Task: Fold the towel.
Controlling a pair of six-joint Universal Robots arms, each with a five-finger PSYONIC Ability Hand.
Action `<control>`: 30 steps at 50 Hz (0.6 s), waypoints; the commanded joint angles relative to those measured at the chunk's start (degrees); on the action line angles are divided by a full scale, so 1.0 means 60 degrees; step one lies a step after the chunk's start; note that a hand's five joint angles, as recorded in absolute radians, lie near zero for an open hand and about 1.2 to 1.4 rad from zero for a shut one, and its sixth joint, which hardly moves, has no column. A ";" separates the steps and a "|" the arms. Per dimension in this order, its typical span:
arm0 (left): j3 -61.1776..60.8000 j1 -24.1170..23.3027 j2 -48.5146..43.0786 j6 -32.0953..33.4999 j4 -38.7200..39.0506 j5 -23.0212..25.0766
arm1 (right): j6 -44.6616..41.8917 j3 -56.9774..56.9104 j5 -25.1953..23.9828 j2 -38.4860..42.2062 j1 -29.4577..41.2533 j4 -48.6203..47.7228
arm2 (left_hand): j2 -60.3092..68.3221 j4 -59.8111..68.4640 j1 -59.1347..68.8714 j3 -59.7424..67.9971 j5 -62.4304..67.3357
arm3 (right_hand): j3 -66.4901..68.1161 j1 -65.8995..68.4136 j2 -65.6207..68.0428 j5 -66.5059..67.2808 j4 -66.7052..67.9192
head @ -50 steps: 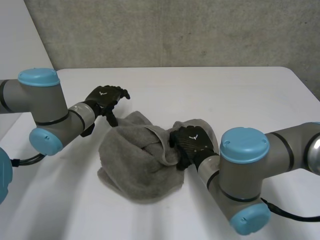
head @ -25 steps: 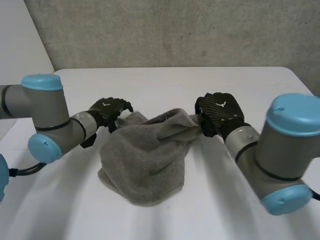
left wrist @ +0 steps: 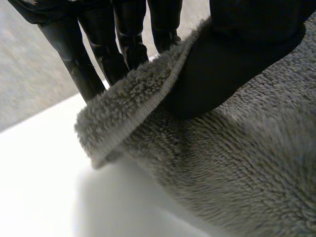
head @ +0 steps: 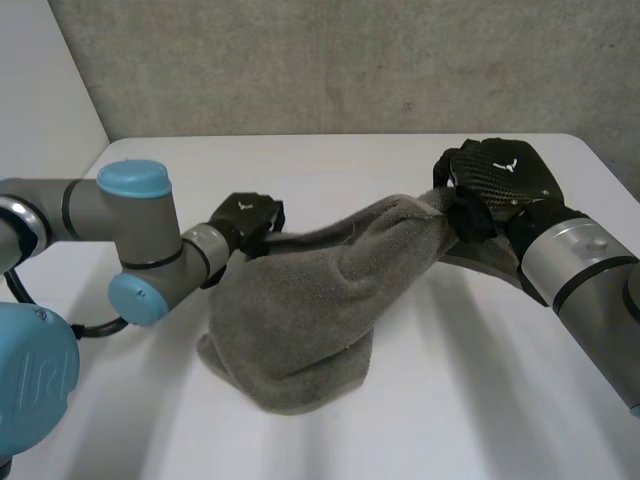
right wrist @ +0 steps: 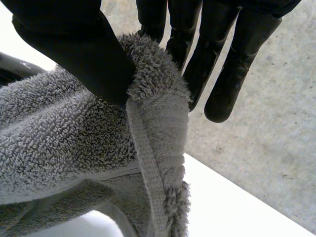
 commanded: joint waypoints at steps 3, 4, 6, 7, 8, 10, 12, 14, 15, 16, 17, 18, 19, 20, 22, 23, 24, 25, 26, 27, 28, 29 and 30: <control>0.1883 -0.0027 0.1149 -0.0242 0.2044 -0.2901 | -0.1779 -0.1966 0.0210 0.1128 -0.0012 -0.0555 | 0.2590 0.2598 0.2676 0.2618 0.2680 | 0.1759 0.0072 0.1749 0.1784 0.1713; 0.1886 -0.0027 0.1152 -0.0243 0.2048 -0.2906 | -0.1782 -0.1972 0.0211 0.1131 -0.0011 -0.0556 | 0.2590 0.2598 0.2676 0.2618 0.2680 | 0.1759 0.0072 0.1749 0.1784 0.1713; 0.2179 -0.0027 0.1533 -0.0389 0.2311 -0.3184 | -0.1885 -0.2993 0.0532 0.1423 -0.0011 -0.1430 | 0.2590 0.2598 0.2676 0.2618 0.2680 | 0.1759 0.0072 0.1749 0.1784 0.1713; 0.2368 -0.0027 0.1939 -0.0636 0.2485 -0.3271 | -0.1885 -0.2997 0.0533 0.1424 -0.0011 -0.1435 | 0.2590 0.2598 0.2676 0.2618 0.2680 | 0.1759 0.0072 0.1749 0.1784 0.1713; 0.2428 -0.0027 0.2379 -0.0943 0.2618 -0.3286 | -0.1798 -0.3273 0.0693 0.1439 0.0003 -0.2218 | 0.2590 0.2598 0.2676 0.2618 0.2680 | 0.1759 0.0072 0.1749 0.1784 0.1713; 0.2399 -0.0013 0.2804 -0.1294 0.2619 -0.3316 | -0.1724 -0.3437 0.0812 0.1439 0.0062 -0.3120 | 0.2590 0.2598 0.2676 0.2618 0.2680 | 0.1759 0.0072 0.1749 0.1784 0.1713; 0.2282 -0.0027 0.3189 -0.1620 0.2590 -0.3330 | -0.1636 -0.3510 0.0929 0.1395 0.0091 -0.4127 | 0.2590 0.2598 0.2676 0.2618 0.2680 | 0.1759 0.0072 0.1749 0.1784 0.1713; 0.2047 -0.0012 0.3540 -0.1883 0.2516 -0.3316 | -0.1636 -0.3510 0.0929 0.1380 0.0091 -0.4029 | 0.2590 0.2598 0.2676 0.2618 0.2680 | 0.1759 0.0072 0.1749 0.1784 0.1713; 0.1627 -0.0027 0.3859 -0.2014 0.2371 -0.3316 | -0.1636 -0.3510 0.0929 0.1380 0.0091 -0.4028 | 0.2590 0.2598 0.2676 0.2618 0.2680 | 0.1759 0.0072 0.1749 0.1784 0.1713; 0.0984 0.0002 0.4181 -0.2059 0.2138 -0.3301 | -0.1636 -0.3423 0.0885 0.1380 0.0106 -0.3767 | 0.2590 0.2598 0.2676 0.2618 0.2680 | 0.1759 0.0072 0.1749 0.1784 0.1713; 0.0978 0.0002 0.4185 -0.2059 0.2136 -0.3301 | -0.1621 -0.3335 0.0856 0.1395 0.0106 -0.3358 | 0.2590 0.2598 0.2676 0.2618 0.2680 | 0.1759 0.0072 0.1749 0.1784 0.1713; 0.0296 0.0031 0.4504 -0.2030 0.1860 -0.3301 | -0.1621 -0.3334 0.0856 0.1395 0.0106 -0.3354 | 0.2590 0.2598 0.2676 0.2618 0.2680 | 0.1759 0.0072 0.1749 0.1784 0.1713; -0.0465 0.0060 0.4812 -0.2001 0.1567 -0.3301 | -0.1636 -0.3160 0.0812 0.1380 0.0120 -0.2861 | 0.2590 0.2598 0.2676 0.2618 0.2680 | 0.1759 0.0072 0.1749 0.1784 0.1713; -0.0472 0.0061 0.4815 -0.2000 0.1564 -0.3301 | -0.1636 -0.3158 0.0812 0.1380 0.0120 -0.2856 | 0.2590 0.2598 0.2676 0.2618 0.2680 | 0.1759 0.0072 0.1749 0.1784 0.1713; -0.2119 0.0148 0.5339 -0.1986 0.1127 -0.3301 | -0.1709 -0.2968 0.0753 0.1351 0.0120 -0.2241 | 0.2590 0.2598 0.2676 0.2618 0.2680 | 0.1759 0.0072 0.1749 0.1784 0.1713; -0.2127 0.0149 0.5342 -0.1986 0.1125 -0.3301 | -0.1738 -0.2765 0.0724 0.1351 0.0120 -0.1313 | 0.2590 0.2598 0.2676 0.2618 0.2680 | 0.1759 0.0072 0.1749 0.1784 0.1713; -0.2983 0.0178 0.5530 -0.1971 0.0922 -0.3287 | -0.1738 -0.2763 0.0724 0.1351 0.0120 -0.1303 | 0.2590 0.2598 0.2676 0.2618 0.2680 | 0.1759 0.0072 0.1749 0.1784 0.1713; -0.3818 0.0192 0.5677 -0.1957 0.0760 -0.3257 | -0.1840 -0.2618 0.0724 0.1336 0.0120 -0.0477 | 0.2590 0.2598 0.2676 0.2618 0.2680 | 0.1759 0.0072 0.1749 0.1784 0.1713; -0.3827 0.0193 0.5679 -0.1956 0.0759 -0.3257 | -0.1841 -0.2616 0.0724 0.1336 0.0120 -0.0468 | 0.2590 0.2598 0.2676 0.2618 0.2680 | 0.1759 0.0072 0.1749 0.1784 0.1713; -0.4726 0.0193 0.5751 -0.1884 0.0701 -0.3199 | -0.2131 -0.2384 0.0709 0.1423 0.0106 0.0706 | 0.2590 0.2598 0.2676 0.2618 0.2680 | 0.1759 0.0072 0.1749 0.1784 0.1713; -0.4735 0.0193 0.5752 -0.1883 0.0700 -0.3199 | -0.2395 -0.2150 0.0709 0.1526 0.0077 0.1501 | 0.2590 0.2598 0.2676 0.2618 0.2680 | 0.1759 0.0072 0.1749 0.1784 0.1713; -0.5576 0.0178 0.5781 -0.1753 0.0685 -0.3155 | -0.2398 -0.2148 0.0709 0.1527 0.0076 0.1509 | 0.2590 0.2598 0.2676 0.2618 0.2680 | 0.1759 0.0072 0.1749 0.1784 0.1713; -0.6324 0.0163 0.5738 -0.1534 0.0743 -0.3111 | -0.2673 -0.1843 0.0724 0.1643 -0.0011 0.2118 | 0.2590 0.2598 0.2676 0.2618 0.2680 | 0.1759 0.0072 0.1749 0.1784 0.1713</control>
